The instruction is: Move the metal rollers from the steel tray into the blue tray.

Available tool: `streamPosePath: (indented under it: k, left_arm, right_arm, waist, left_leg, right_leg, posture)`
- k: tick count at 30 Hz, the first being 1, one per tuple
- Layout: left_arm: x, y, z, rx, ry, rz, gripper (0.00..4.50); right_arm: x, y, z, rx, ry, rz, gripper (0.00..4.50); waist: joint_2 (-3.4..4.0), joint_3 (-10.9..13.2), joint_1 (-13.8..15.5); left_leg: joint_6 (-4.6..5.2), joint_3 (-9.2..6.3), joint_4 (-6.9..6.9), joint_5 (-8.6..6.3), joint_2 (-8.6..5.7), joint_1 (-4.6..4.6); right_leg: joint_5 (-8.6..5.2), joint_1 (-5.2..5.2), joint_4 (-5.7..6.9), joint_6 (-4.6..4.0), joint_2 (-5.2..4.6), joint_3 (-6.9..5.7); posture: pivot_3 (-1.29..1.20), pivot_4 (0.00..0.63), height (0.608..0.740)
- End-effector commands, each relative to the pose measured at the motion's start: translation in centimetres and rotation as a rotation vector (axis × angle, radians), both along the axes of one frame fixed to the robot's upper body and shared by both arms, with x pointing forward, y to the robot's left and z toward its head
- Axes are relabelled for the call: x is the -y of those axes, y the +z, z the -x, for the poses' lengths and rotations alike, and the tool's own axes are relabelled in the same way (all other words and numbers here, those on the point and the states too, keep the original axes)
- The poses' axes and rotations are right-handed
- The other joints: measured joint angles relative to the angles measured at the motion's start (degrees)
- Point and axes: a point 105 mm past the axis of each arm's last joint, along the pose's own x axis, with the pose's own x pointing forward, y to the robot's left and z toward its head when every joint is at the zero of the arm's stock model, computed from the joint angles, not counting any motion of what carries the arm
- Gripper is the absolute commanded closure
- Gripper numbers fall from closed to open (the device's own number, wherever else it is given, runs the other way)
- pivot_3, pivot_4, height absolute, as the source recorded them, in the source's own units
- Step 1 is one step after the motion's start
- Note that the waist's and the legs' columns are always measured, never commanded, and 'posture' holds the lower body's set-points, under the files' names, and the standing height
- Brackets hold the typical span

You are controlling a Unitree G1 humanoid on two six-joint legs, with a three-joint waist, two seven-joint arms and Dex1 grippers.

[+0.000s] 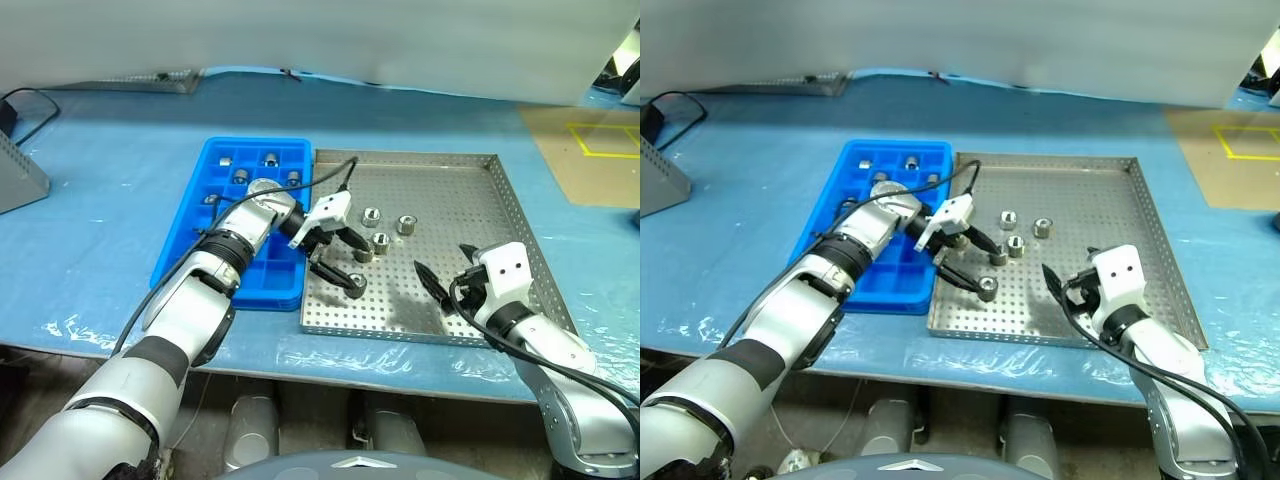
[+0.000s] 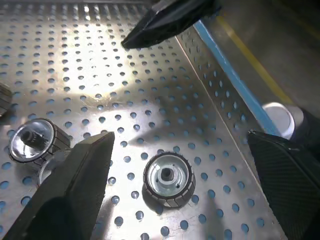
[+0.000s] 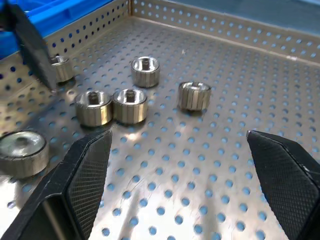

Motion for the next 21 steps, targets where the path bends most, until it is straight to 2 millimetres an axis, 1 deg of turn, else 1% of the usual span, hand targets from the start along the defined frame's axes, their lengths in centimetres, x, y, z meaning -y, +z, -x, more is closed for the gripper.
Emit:
streamPosePath:
  k: [1,4,7,10,12,16,21]
  left_arm:
    - [0.8,0.7,-0.2,0.079,-0.045,-0.022,0.02]
    - [1.5,0.4,-0.2,0.099,-0.047,-0.026,0.02]
    - [1.9,0.0,0.1,0.110,-0.079,-0.042,0.02]
    - [1.9,-1.1,0.1,0.161,-0.084,-0.087,0.02]
    - [1.8,-1.7,0.1,0.171,-0.083,-0.113,0.02]
    - [2.0,-2.5,0.0,0.182,-0.055,-0.149,0.02]
    - [2.0,-3.8,0.7,0.166,-0.091,-0.199,0.02]
  right_arm:
    - [-2.0,2.1,1.6,0.041,0.122,-0.045,0.00]
    - [-2.1,2.3,2.2,0.028,0.146,-0.033,0.00]
    - [-1.6,2.2,2.0,0.028,0.112,-0.015,0.00]
    - [-1.3,1.9,1.9,0.026,0.080,-0.004,0.00]
    - [-1.2,1.5,1.9,0.018,0.069,0.008,0.00]
    - [-1.3,1.3,1.9,0.016,0.045,0.020,0.00]
    - [-1.1,1.0,1.9,0.013,0.017,0.036,0.00]
  waist:
    - [0.00,0.00,-0.08]
    - [-0.01,0.01,-0.20]
    - [-0.01,0.01,-0.66]
    - [-0.01,0.01,-0.98]
    - [-0.01,0.01,-1.23]
    - [-0.01,0.01,-1.57]
    - [-0.01,0.00,-1.73]
  left_leg:
    - [0.01,0.00,-0.01,-0.01,0.01,0.06]
    - [0.15,0.02,-0.20,-0.10,0.00,0.66]
    - [0.36,0.05,-0.25,-0.24,-0.03,0.99]
    - [0.50,0.06,-0.27,-0.32,-0.09,0.92]
    - [0.56,0.07,-0.28,-0.37,-0.08,0.88]
    - [0.59,0.10,-0.39,-0.37,-0.08,0.79]
    - [0.58,0.12,-0.39,-0.37,-0.08,0.81]
  right_leg:
    - [0.01,0.09,-0.08,0.05,0.00,0.00]
    - [0.12,0.92,-0.74,0.26,0.00,-0.05]
    - [0.17,1.48,-1.28,0.36,-0.02,-0.05]
    - [0.22,1.53,-1.45,0.40,-0.08,-0.05]
    - [0.40,1.52,-1.45,0.10,-0.08,-0.05]
    - [0.43,1.41,-1.51,0.04,-0.07,-0.05]
    - [0.42,1.41,-1.52,0.06,-0.08,-0.05]
  posture:
    - [-0.22,0.150,0.740]
    - [-0.24,0.150,0.740]
    - [-0.25,0.150,0.740]
    - [-0.26,0.150,0.740]
    - [-0.26,0.150,0.740]
    - [-0.28,0.150,0.740]
    - [-0.29,0.150,0.740]
